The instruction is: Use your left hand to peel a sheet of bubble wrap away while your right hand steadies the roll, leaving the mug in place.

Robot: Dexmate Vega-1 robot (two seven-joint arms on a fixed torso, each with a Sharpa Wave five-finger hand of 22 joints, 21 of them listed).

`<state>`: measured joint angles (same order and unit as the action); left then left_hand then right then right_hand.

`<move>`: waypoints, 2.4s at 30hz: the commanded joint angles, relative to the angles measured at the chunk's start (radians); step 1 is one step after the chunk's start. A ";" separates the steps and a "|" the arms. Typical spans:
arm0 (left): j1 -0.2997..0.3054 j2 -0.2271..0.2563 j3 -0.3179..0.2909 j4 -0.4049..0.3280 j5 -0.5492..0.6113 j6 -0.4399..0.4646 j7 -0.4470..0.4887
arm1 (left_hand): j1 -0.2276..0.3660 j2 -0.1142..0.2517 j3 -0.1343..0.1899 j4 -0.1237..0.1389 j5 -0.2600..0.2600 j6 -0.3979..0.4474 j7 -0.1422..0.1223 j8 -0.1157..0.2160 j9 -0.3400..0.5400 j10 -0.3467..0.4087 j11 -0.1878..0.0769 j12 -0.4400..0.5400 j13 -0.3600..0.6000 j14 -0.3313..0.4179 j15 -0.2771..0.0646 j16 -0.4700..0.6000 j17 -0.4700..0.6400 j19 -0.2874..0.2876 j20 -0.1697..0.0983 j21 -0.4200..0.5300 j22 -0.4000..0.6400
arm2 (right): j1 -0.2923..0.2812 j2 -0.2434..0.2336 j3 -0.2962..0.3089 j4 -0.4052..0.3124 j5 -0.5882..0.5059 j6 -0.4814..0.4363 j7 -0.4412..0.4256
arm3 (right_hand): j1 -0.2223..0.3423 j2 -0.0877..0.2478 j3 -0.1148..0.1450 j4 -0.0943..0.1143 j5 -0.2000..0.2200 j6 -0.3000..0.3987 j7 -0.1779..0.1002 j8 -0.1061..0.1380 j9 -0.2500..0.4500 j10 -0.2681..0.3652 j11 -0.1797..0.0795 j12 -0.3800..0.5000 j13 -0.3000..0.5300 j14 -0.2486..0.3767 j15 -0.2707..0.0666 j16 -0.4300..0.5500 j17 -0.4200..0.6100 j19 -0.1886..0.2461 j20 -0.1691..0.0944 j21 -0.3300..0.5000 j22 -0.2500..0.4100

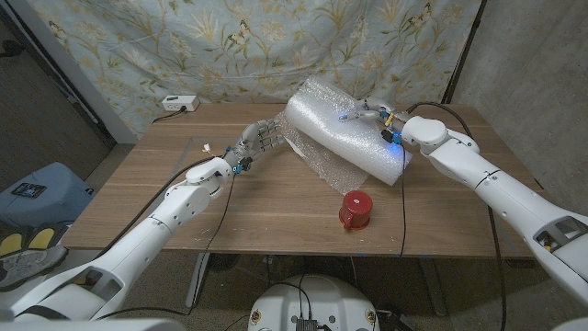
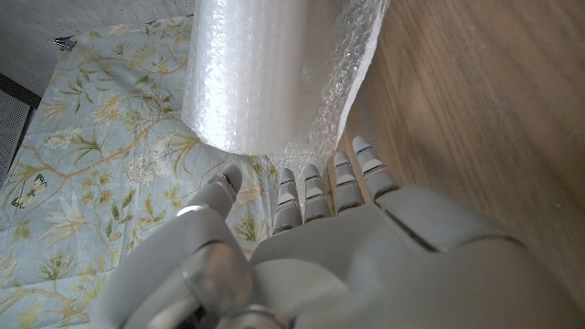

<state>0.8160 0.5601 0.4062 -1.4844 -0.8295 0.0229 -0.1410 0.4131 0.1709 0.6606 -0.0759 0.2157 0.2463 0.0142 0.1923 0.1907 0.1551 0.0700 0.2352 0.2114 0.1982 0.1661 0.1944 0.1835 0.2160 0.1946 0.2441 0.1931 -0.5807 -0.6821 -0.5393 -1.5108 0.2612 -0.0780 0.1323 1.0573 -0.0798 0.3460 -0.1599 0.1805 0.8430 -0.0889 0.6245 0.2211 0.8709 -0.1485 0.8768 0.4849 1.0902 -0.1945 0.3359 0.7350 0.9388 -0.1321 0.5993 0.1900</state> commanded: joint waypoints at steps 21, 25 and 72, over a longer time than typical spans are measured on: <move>-0.004 0.007 0.010 0.002 0.005 0.027 0.010 | -0.006 -0.004 0.002 -0.016 0.006 0.003 -0.002 0.002 0.003 0.012 0.007 0.001 0.006 0.012 0.001 -0.001 0.002 0.008 0.001 0.001 0.005 | -0.022 0.000 0.075 0.010 0.247 -0.071 0.002 | 0.085 0.070 -0.017 0.002 0.002 0.014 0.003 -0.013 0.006 0.010 0.001 -0.001 0.008 0.015 -0.040 -0.010 0.006 -0.006 -0.013 0.015 0.003; -0.002 -0.010 0.001 -0.004 -0.021 0.068 0.060 | 0.039 -0.042 -0.001 -0.083 0.014 0.057 -0.010 0.017 0.000 0.060 0.004 0.014 0.003 0.055 -0.022 0.008 -0.004 0.064 0.003 0.017 0.001 | -0.020 0.005 0.078 0.008 0.269 -0.080 0.001 | 0.087 0.071 -0.019 0.002 0.002 0.015 0.003 -0.014 0.006 0.011 0.001 -0.002 0.008 0.016 -0.041 -0.011 0.007 -0.006 -0.013 0.017 0.003; -0.170 -0.153 0.096 0.068 -0.101 0.327 0.099 | 0.266 -0.181 -0.067 -0.108 -0.001 0.185 0.050 0.031 0.000 0.237 0.007 0.057 0.018 0.245 -0.035 0.033 0.001 0.293 0.003 0.084 0.004 | -0.045 0.046 0.101 -0.052 0.429 -0.126 -0.025 | 0.107 0.086 -0.041 0.003 -0.001 0.016 0.007 -0.030 0.009 0.012 0.002 -0.011 0.015 0.018 -0.039 -0.023 0.016 -0.017 -0.012 0.039 0.002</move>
<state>0.6712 0.4286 0.4812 -1.4295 -0.9398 0.3232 -0.0363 0.6604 -0.0088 0.5996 -0.1861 0.2166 0.4138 0.0661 0.2158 0.1887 0.3762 0.0783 0.2818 0.2259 0.4276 0.1344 0.2221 0.1794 0.4943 0.1989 0.3216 0.1934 -0.6051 -0.6465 -0.4527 -1.5457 0.6424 -0.1888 0.1227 1.0942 -0.0614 0.3086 -0.1611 0.1766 0.8508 -0.0825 0.5982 0.2256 0.8763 -0.1433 0.8656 0.4991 1.0976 -0.2016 0.3129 0.7486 0.9256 -0.1272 0.6340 0.1906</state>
